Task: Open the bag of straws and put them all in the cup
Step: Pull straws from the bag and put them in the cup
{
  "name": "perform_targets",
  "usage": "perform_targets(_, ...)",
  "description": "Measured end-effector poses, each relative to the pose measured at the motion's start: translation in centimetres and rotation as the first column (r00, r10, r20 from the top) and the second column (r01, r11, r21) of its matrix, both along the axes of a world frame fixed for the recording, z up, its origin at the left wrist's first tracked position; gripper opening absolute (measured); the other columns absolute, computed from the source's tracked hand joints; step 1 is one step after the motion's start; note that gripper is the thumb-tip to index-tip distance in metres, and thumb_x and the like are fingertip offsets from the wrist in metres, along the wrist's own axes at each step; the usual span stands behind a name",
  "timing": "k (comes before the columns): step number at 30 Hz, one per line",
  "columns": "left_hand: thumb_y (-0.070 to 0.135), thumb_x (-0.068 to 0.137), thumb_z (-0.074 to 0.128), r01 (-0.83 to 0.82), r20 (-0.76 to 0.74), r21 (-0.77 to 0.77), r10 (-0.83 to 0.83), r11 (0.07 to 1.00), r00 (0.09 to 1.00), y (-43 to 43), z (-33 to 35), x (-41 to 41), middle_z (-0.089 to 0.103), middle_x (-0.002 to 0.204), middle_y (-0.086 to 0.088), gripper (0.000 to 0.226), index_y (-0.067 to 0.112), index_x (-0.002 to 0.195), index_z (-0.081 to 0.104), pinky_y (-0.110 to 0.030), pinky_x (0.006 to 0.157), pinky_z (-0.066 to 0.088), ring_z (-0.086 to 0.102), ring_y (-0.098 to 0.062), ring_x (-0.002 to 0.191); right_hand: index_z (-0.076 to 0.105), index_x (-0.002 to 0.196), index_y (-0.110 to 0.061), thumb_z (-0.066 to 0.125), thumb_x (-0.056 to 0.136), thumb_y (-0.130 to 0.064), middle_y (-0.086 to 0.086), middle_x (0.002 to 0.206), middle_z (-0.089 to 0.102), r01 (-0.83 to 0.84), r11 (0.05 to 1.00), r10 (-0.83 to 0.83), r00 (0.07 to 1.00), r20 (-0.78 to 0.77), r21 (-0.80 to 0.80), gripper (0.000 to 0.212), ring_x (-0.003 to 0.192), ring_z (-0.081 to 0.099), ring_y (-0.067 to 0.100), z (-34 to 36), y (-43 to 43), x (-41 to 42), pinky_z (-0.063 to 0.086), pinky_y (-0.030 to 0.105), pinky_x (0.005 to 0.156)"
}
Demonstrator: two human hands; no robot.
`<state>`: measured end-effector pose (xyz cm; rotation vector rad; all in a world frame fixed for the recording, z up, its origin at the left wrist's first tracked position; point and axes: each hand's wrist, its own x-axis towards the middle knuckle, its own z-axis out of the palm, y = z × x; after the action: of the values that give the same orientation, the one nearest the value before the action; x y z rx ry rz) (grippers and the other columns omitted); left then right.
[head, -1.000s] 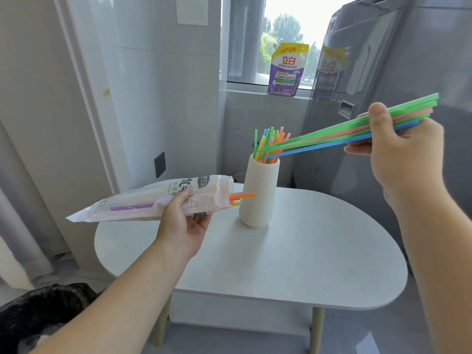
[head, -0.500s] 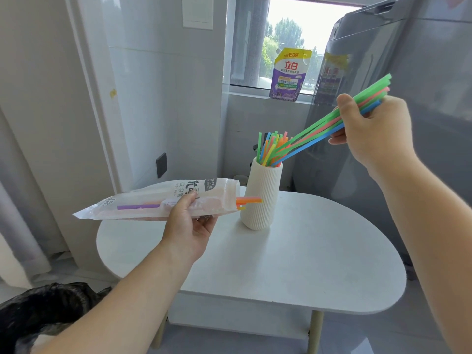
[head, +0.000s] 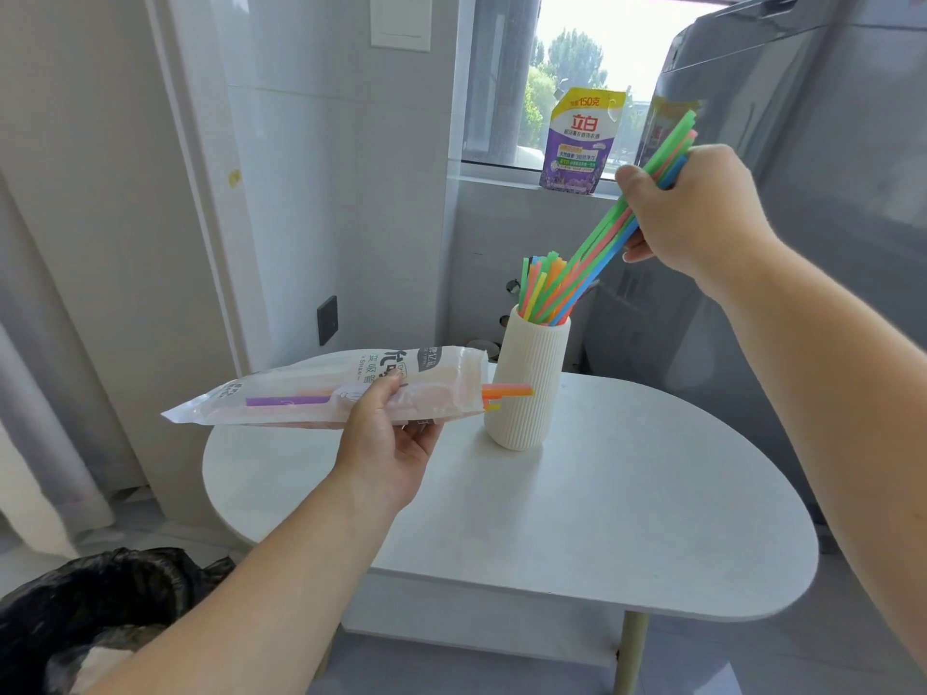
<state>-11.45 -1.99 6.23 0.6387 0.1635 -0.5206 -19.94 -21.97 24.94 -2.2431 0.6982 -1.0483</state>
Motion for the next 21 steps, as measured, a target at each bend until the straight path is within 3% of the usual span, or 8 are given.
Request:
perform_targets(13,0.014,0.094,0.066,-0.001,-0.018,-0.003,0.001,1.0,1.0,-0.1,-0.2,0.3,0.078,0.098,-0.006,0.039,0.017,0.133,0.061,-0.03,0.059,0.062,0.076,-0.019,0.078,0.06,0.108,-0.013,0.057,0.097,-0.048,0.005,0.095,0.073,0.001,1.0,0.0,0.999,-0.052,0.009,0.037,0.05,0.07,0.004,0.5,-0.4,1.1,0.049,0.015,0.039)
perform_targets(18,0.014,0.094,0.066,-0.005,-0.017,-0.009,0.005,1.0,1.0,0.0,-0.2,0.2,0.078,0.098,-0.006,0.042,0.017,0.135,0.06,-0.03,0.058,0.062,0.077,-0.018,0.076,0.061,0.115,-0.011,0.058,0.097,-0.046,0.007,0.093,0.074,-0.006,1.0,0.008,0.997,-0.08,0.025,0.039,0.062,0.075,0.018,0.9,-0.3,1.8,0.064,0.035,0.066)
perform_targets(21,0.014,0.093,0.066,-0.003,-0.02,-0.012,0.003,1.0,1.0,0.0,-0.2,0.2,0.077,0.101,-0.007,0.044,0.016,0.137,0.059,-0.031,0.059,0.062,0.076,-0.02,0.082,0.062,0.118,-0.01,0.058,0.098,-0.043,0.008,0.095,0.075,-0.018,0.999,0.021,0.995,-0.096,0.03,0.038,0.064,0.076,0.021,1.4,-0.5,2.3,0.064,0.04,0.071)
